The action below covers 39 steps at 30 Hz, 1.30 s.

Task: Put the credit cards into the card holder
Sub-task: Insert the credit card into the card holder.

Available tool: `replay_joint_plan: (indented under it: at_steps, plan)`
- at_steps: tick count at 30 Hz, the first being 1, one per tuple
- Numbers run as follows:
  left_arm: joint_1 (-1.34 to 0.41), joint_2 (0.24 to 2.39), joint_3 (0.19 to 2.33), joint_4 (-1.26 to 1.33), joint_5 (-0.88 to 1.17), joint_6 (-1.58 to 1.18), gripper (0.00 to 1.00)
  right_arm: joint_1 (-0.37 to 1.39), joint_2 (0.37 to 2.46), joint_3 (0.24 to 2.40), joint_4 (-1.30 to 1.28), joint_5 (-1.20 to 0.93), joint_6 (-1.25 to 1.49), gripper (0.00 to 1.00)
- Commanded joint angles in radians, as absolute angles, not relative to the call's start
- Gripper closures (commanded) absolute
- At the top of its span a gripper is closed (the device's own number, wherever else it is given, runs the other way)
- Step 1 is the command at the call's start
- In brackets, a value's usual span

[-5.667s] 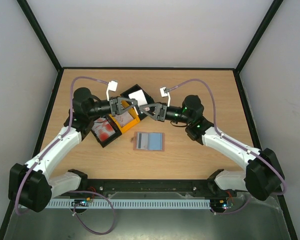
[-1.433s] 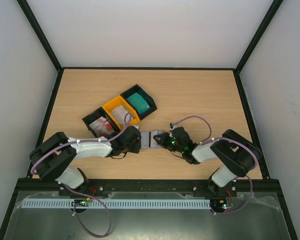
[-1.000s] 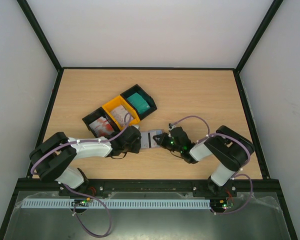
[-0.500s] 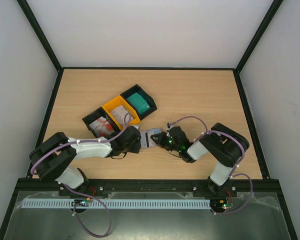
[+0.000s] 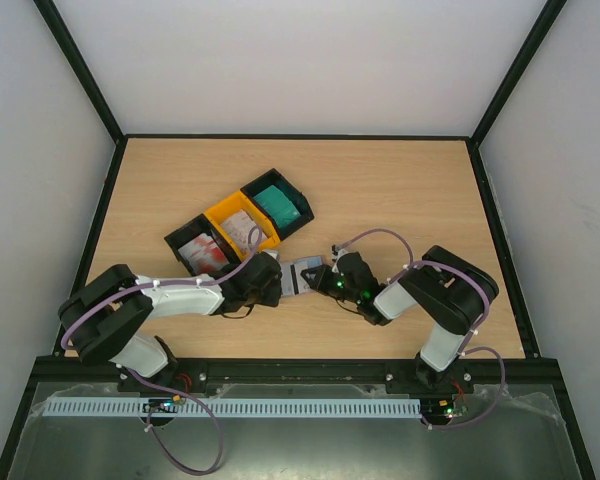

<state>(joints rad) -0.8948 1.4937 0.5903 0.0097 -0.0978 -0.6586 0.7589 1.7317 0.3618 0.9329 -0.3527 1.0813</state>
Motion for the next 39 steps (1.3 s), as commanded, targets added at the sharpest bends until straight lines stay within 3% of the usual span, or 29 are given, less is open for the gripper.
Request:
replay_joint_plan:
  at_steps: [1,27,39]
  plan:
    - [-0.905,1.513,0.561,-0.015,-0.08,-0.664,0.78,0.766,1.714,0.373,0.872,-0.268,0.934,0.98]
    - [-0.906,1.52,0.571,-0.011,-0.08,-0.671,0.78,0.797,1.771,0.36,0.912,-0.273,0.985,0.98]
    - [-0.905,1.524,0.581,-0.031,-0.112,-0.704,0.78,0.797,1.725,0.346,0.784,-0.203,1.011,0.98]
